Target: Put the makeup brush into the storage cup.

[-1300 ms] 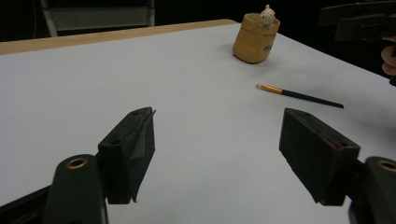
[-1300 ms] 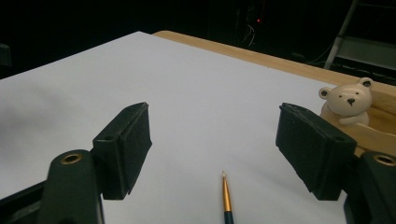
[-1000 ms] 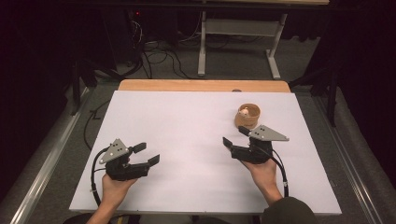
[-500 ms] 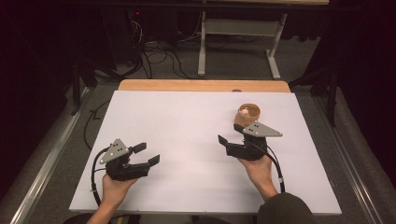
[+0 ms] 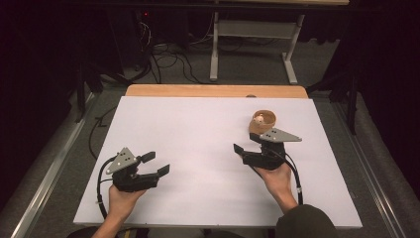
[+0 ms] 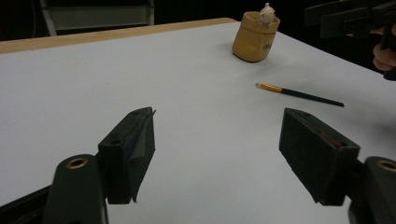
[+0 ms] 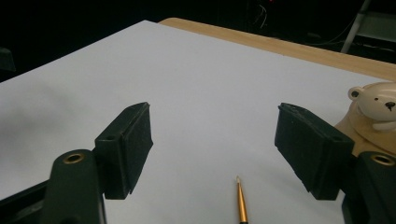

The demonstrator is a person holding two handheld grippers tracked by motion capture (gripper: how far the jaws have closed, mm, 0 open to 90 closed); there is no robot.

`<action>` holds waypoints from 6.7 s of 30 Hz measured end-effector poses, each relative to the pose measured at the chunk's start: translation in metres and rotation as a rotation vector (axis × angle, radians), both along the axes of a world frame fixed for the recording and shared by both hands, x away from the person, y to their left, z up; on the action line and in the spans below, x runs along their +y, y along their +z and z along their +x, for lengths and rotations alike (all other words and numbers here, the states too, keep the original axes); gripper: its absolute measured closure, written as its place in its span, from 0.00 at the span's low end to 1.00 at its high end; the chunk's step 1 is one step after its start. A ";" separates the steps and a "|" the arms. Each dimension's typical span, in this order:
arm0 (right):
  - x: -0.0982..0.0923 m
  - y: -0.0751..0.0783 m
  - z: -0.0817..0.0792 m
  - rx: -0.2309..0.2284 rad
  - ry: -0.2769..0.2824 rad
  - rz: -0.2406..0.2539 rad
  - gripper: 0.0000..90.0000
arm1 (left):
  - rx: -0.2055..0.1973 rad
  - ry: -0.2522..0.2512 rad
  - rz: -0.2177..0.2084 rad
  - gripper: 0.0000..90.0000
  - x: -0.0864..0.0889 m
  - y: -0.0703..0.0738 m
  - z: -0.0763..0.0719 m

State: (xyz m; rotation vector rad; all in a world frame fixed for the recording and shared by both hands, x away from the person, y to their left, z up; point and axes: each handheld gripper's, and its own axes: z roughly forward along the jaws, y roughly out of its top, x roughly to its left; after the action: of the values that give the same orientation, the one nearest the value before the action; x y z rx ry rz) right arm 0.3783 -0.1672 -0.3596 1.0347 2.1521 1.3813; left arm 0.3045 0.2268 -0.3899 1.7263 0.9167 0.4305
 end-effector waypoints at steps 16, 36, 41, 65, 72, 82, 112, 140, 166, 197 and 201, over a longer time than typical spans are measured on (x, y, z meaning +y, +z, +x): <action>-0.008 0.007 0.002 0.039 0.005 -0.054 0.31 | -0.001 0.002 0.000 0.30 0.000 0.000 0.000; -0.010 0.014 0.006 0.129 0.001 -0.133 0.32 | -0.002 0.000 0.002 0.30 -0.001 0.000 0.000; -0.006 0.013 0.007 0.156 0.012 -0.188 0.33 | -0.002 -0.001 0.002 0.30 -0.001 0.000 0.000; 0.004 0.015 0.016 0.266 0.052 -0.329 0.40 | 0.000 0.000 -0.004 0.30 0.000 0.000 0.000; 0.007 0.016 0.018 0.290 0.060 -0.380 0.41 | 0.000 0.001 -0.003 0.30 0.000 0.000 0.000; 0.013 0.015 0.023 0.366 0.061 -0.476 0.46 | -0.002 0.001 -0.004 0.30 0.000 0.000 0.000; 0.031 -0.005 0.049 0.557 0.073 -0.638 0.64 | -0.003 0.001 -0.005 0.30 0.000 0.000 0.000; 0.037 -0.026 0.063 0.658 0.035 -0.713 0.78 | -0.002 -0.002 -0.004 0.30 -0.001 0.000 0.000; 0.041 -0.032 0.064 0.678 0.042 -0.744 0.94 | -0.009 -0.003 0.005 0.30 -0.001 0.001 -0.001; 0.034 -0.020 0.063 0.618 0.064 -0.690 0.94 | -0.010 -0.007 0.010 0.30 -0.002 0.001 -0.001; 0.033 -0.015 0.059 0.599 0.070 -0.673 0.94 | -0.008 -0.006 0.009 0.30 -0.002 0.000 -0.002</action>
State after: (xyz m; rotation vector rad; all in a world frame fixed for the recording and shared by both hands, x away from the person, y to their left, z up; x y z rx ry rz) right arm 0.4372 -0.1345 -0.3750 1.1729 2.7864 0.2835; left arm 0.3024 0.2250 -0.3895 1.7336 0.9046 0.4379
